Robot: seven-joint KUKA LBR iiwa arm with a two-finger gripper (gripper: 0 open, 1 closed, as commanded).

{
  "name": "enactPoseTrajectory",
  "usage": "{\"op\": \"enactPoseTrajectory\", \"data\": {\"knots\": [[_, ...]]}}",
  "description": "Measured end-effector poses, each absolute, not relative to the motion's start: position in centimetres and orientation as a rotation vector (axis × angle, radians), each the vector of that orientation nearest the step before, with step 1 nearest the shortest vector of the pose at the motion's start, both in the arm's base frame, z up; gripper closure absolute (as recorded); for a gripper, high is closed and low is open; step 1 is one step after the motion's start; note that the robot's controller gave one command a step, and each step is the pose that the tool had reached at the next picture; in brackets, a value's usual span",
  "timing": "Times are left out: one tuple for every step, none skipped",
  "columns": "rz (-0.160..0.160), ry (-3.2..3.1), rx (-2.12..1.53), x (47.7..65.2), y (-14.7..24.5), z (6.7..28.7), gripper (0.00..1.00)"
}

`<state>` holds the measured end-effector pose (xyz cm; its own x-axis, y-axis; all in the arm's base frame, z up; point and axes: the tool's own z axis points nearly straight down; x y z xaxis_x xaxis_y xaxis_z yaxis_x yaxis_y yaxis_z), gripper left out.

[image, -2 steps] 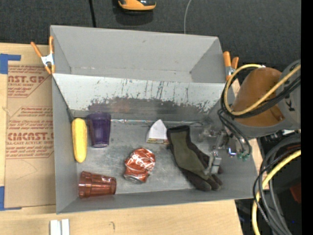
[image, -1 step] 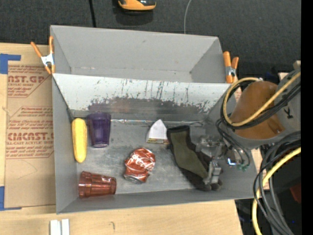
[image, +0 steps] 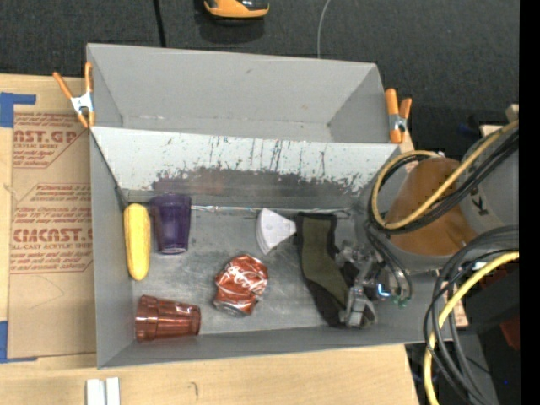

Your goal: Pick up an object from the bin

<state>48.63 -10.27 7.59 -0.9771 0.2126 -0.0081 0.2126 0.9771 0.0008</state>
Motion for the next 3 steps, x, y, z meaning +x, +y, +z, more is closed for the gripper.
{"op": "enactPoseTrajectory", "data": {"knots": [[-0.003,3.127,0.191,48.59,-9.59,7.15,1.0],[-0.003,3.128,0.191,48.59,-9.58,7.15,1.0],[-0.003,3.13,0.191,48.56,-9.57,7.34,1.0]]}}
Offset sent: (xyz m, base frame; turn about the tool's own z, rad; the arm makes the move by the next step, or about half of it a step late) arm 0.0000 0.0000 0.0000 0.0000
